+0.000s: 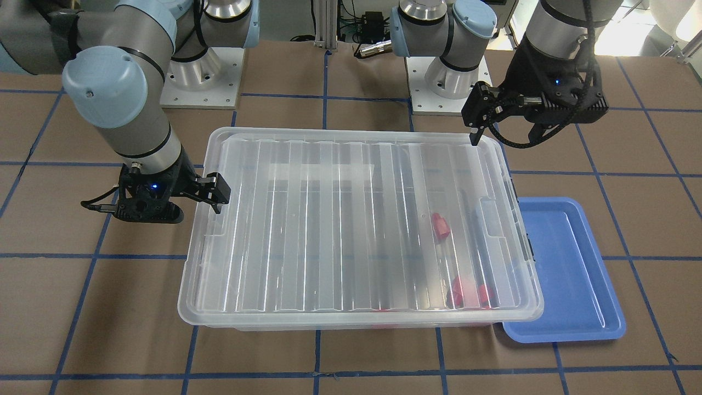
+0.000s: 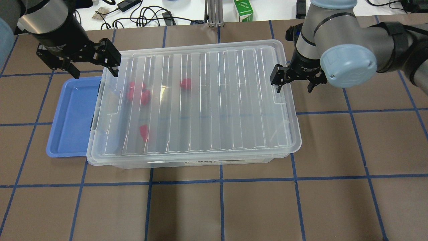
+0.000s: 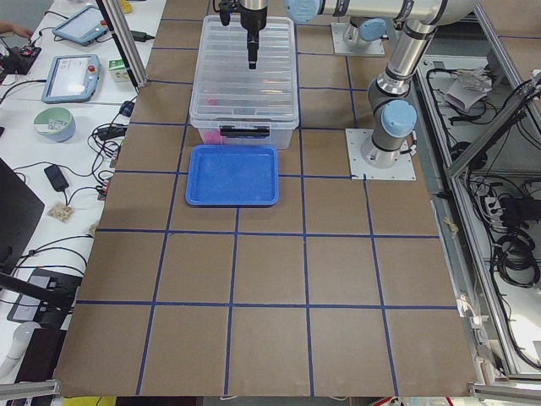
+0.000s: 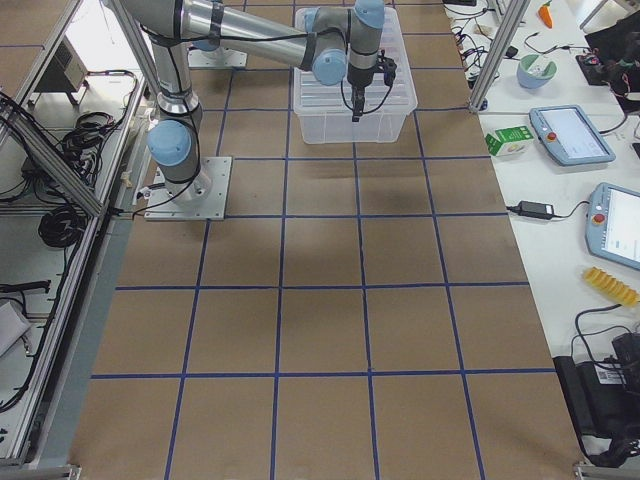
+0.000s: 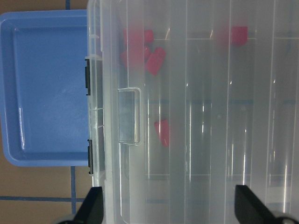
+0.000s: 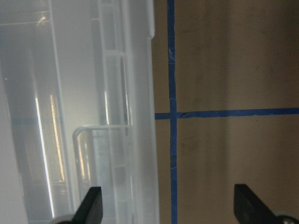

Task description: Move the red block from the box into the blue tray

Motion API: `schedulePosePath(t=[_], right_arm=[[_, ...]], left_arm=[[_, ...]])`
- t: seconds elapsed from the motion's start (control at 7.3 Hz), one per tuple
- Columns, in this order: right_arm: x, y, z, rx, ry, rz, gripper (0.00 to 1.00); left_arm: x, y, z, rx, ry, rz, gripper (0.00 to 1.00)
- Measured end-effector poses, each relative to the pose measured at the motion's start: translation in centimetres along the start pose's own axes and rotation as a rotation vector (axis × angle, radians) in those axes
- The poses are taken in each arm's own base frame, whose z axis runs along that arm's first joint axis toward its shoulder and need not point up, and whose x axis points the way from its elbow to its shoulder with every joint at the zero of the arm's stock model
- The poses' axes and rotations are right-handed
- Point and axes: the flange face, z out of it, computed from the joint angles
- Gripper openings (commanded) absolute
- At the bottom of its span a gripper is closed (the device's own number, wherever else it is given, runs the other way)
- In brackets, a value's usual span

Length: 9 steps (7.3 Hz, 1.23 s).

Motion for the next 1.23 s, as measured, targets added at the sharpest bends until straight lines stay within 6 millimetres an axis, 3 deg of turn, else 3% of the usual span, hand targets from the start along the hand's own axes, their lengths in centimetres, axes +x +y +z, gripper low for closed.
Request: schedulePosePath(t=[0.41,0.82,1.23], right_arm=[[3.6,-0.5,0.6,-0.012,0.071,0.018,1.00],[10.0,-1.5,0.6,-0.024,0.071,0.006,1.00],[14.6,-1.9,0.5,-0.028,0.070,-0.008,1.00]], left_arm=[[0.0,0.0,-0.1,0.003,0.003,0.000,1.00],[0.0,0.1,-0.3,0.005,0.004,-0.001,1.00],[0.0,0.1,-0.1,0.001,0.004,0.000,1.00]])
